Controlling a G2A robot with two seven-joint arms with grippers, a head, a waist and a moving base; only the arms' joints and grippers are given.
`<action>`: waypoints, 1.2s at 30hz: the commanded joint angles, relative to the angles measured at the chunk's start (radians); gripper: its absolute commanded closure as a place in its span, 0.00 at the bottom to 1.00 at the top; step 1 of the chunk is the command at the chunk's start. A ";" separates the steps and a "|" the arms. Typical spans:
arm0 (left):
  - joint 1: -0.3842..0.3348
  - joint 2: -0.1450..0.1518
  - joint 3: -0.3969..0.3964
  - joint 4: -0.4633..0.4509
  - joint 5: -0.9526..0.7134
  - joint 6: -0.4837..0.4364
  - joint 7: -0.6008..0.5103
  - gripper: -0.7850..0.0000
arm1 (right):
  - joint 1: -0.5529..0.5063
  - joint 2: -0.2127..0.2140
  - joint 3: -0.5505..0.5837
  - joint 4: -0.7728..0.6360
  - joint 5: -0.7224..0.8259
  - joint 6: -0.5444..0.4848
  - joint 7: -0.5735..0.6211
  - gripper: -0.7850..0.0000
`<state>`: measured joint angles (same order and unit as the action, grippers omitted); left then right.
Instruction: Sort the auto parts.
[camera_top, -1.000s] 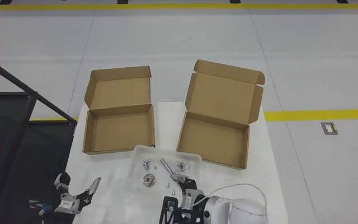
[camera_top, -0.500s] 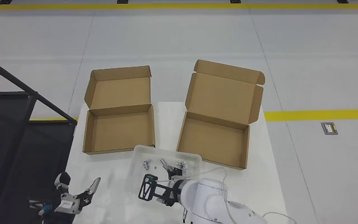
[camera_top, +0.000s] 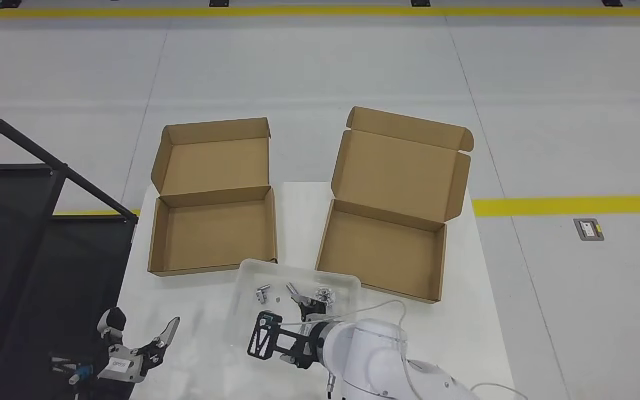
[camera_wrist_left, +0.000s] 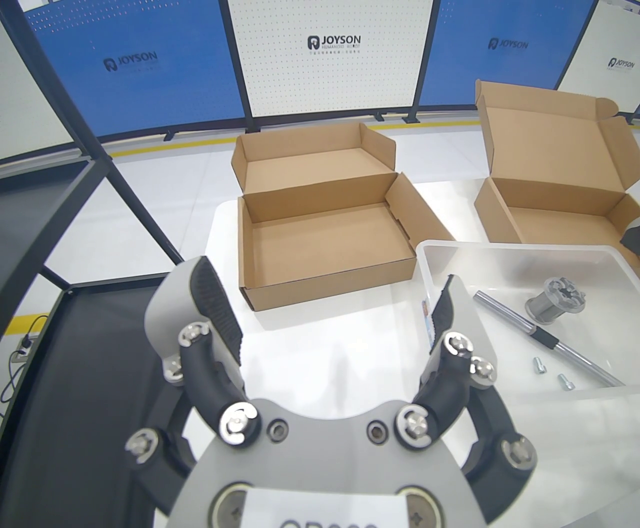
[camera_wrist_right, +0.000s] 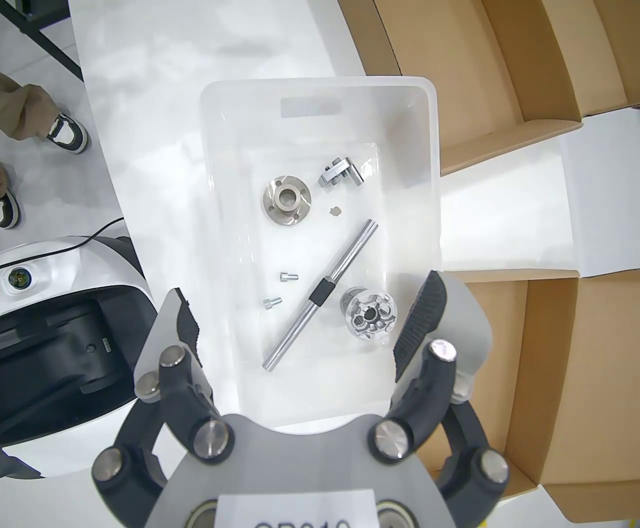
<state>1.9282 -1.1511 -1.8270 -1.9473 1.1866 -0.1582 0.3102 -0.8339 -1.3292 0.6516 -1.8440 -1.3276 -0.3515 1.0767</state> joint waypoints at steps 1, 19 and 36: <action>0.000 0.000 0.000 0.000 0.000 0.000 0.000 0.00 | 0.000 0.000 0.000 0.000 0.000 0.000 0.000 0.00; -0.011 -0.004 0.010 -0.013 -0.010 -0.005 0.020 0.00 | -0.032 -0.003 0.015 0.032 -0.045 0.083 -0.038 0.00; -0.007 -0.012 0.025 -0.034 -0.012 -0.011 0.054 0.00 | 0.051 -0.070 -0.003 0.305 -0.061 0.248 0.022 0.00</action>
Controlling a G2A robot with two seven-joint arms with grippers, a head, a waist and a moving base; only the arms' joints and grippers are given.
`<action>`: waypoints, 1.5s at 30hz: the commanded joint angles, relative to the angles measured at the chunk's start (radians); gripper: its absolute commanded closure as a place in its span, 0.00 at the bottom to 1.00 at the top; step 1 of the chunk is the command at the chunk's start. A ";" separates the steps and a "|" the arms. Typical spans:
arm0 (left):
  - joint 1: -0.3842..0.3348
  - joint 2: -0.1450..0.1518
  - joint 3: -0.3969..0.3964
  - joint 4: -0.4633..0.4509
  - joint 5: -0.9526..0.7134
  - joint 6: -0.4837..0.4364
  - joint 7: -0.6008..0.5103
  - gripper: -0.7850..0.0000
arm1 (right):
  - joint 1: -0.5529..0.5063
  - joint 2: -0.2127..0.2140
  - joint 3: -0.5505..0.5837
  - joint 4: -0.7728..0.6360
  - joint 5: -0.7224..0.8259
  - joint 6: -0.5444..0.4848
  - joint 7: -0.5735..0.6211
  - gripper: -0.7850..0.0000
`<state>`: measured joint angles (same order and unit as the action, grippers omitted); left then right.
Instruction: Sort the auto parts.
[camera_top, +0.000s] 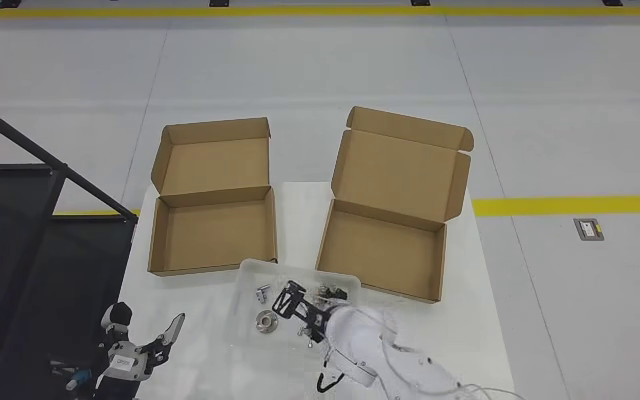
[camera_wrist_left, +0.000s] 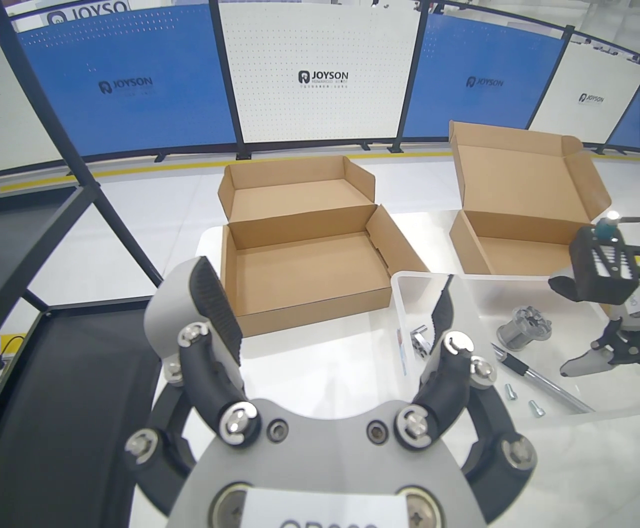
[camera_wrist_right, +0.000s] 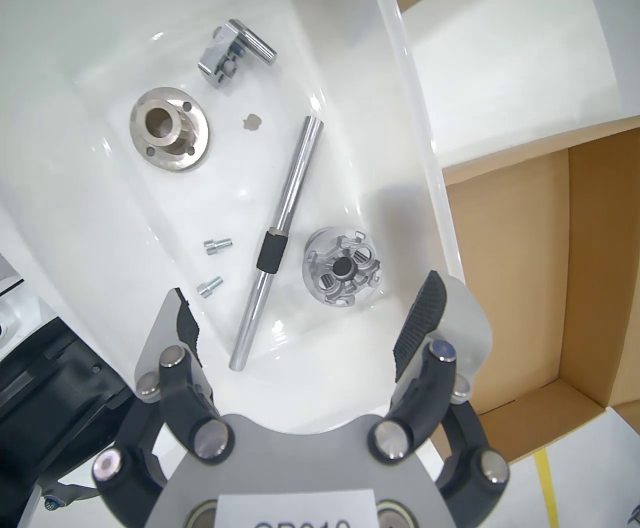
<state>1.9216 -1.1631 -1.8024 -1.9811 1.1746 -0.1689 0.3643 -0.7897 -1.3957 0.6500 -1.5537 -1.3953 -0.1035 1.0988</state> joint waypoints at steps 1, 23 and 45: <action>0.000 0.000 0.000 0.000 0.000 0.000 0.000 0.00 | 0.015 -0.008 0.000 0.033 0.018 0.001 -0.004 0.00; 0.000 0.000 0.000 0.000 0.000 0.000 0.000 0.00 | 0.113 -0.079 0.016 0.271 0.125 -0.035 -0.040 0.11; 0.000 0.000 0.000 0.000 0.000 0.000 0.000 0.00 | 0.116 -0.101 0.057 0.312 0.140 -0.061 -0.045 1.00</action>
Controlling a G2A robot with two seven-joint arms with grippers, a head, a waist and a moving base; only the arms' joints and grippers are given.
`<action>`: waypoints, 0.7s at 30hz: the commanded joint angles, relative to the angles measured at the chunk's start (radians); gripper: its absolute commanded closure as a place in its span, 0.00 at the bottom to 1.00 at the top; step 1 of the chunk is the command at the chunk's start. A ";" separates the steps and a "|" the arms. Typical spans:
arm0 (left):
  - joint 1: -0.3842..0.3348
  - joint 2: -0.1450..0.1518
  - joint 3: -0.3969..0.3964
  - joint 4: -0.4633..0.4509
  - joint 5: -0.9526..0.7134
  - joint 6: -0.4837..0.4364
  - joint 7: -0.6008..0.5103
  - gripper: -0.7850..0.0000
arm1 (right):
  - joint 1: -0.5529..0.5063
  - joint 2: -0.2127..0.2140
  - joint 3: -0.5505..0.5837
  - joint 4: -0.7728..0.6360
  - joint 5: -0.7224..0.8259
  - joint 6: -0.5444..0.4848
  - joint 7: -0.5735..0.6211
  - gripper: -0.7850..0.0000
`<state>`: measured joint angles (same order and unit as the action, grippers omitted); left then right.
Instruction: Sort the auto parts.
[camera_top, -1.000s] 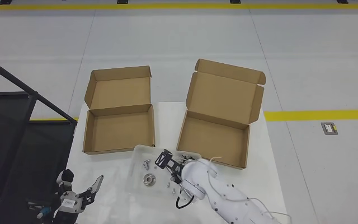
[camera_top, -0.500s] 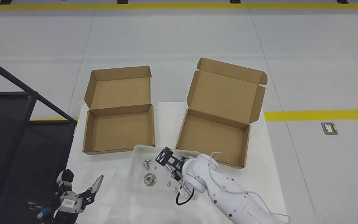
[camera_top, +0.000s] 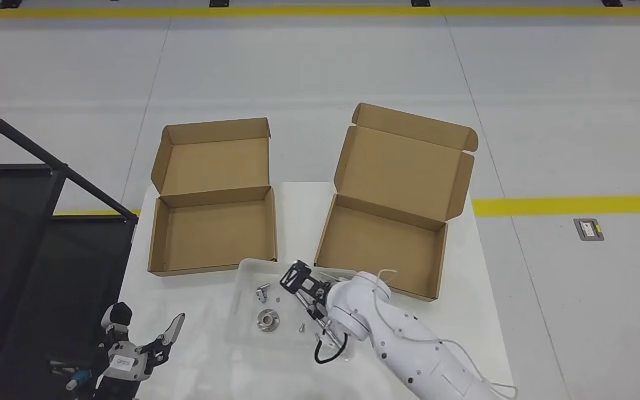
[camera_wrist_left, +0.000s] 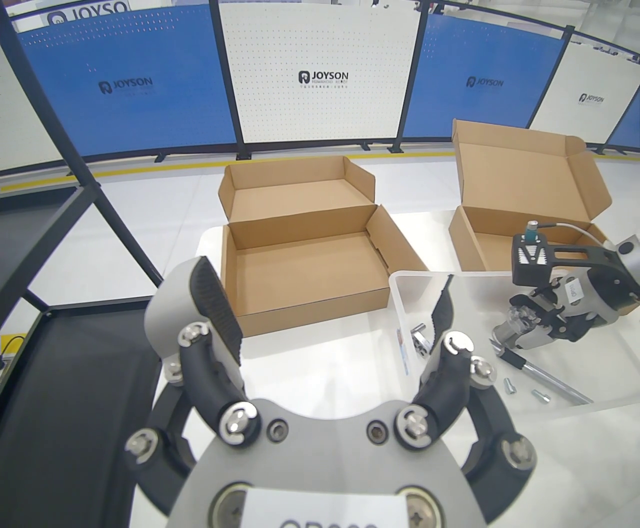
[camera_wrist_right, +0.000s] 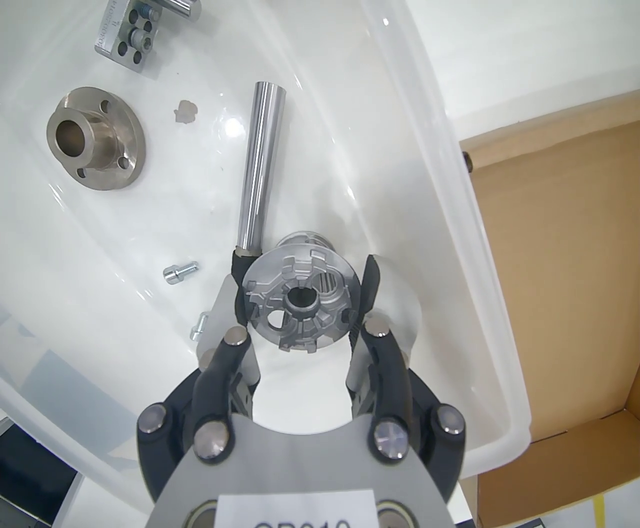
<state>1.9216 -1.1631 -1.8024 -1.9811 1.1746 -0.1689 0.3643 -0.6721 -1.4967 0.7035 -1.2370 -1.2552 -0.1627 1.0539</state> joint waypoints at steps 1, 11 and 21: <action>0.000 0.000 0.000 0.000 0.000 0.000 0.000 0.00 | -0.005 0.001 0.009 -0.017 -0.001 -0.004 0.001 1.00; 0.000 0.000 0.000 0.000 0.000 0.000 0.000 0.00 | -0.155 0.067 0.203 -0.374 0.105 -0.215 0.028 1.00; 0.000 0.000 0.000 0.000 0.000 0.000 0.000 0.00 | -0.267 0.108 0.369 -0.789 -0.054 -0.174 -0.036 1.00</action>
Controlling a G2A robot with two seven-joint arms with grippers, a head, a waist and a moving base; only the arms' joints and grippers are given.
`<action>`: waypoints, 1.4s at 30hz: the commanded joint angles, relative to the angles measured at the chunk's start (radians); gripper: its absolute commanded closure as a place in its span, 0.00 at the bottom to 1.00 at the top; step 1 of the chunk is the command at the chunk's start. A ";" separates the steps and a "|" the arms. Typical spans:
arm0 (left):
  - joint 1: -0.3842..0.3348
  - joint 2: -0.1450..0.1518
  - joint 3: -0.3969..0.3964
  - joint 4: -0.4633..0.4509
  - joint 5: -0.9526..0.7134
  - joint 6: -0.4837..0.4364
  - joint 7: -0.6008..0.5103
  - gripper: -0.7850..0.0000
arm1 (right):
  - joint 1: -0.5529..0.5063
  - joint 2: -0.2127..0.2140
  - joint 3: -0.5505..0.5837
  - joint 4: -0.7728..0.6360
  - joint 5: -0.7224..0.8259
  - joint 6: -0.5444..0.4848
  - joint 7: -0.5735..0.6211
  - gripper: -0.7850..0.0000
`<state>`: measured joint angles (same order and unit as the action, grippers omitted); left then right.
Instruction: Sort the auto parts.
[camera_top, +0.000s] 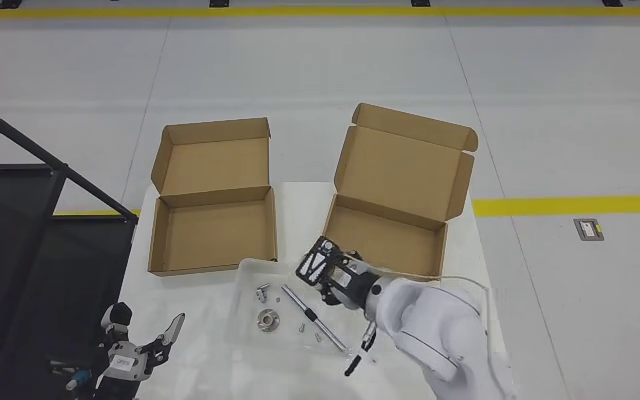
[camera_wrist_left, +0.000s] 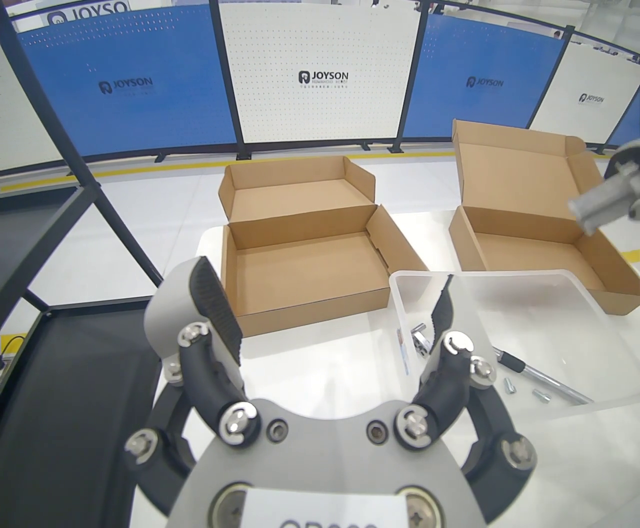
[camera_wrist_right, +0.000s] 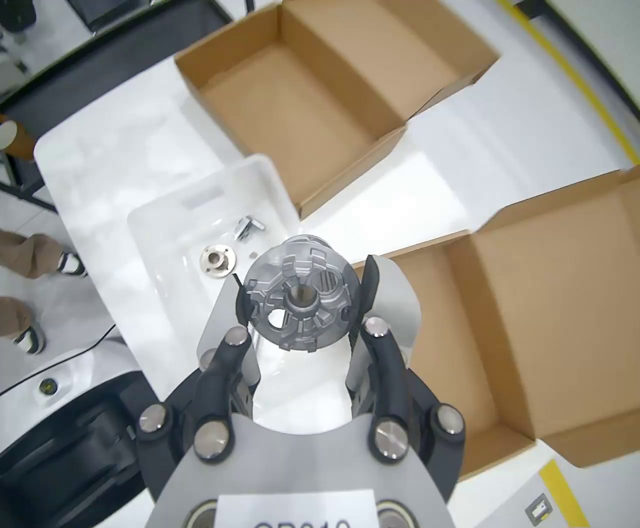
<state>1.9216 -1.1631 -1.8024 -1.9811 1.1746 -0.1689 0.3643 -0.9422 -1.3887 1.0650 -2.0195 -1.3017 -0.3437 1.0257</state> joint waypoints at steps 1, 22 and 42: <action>0.000 0.000 0.000 0.000 0.000 0.000 0.000 0.00 | 0.004 0.001 0.009 -0.007 -0.008 0.007 -0.009 1.00; 0.000 0.000 0.000 0.000 0.000 0.000 0.000 0.00 | 0.218 -0.057 -0.106 0.411 -0.035 0.362 -0.028 1.00; 0.000 0.000 0.000 0.000 0.000 0.000 0.000 0.00 | 0.654 -0.265 -0.345 1.375 0.082 0.569 -0.204 1.00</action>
<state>1.9216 -1.1631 -1.8024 -1.9811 1.1746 -0.1689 0.3643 -0.2932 -1.6489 0.7196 -0.6722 -1.2281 0.2212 0.8339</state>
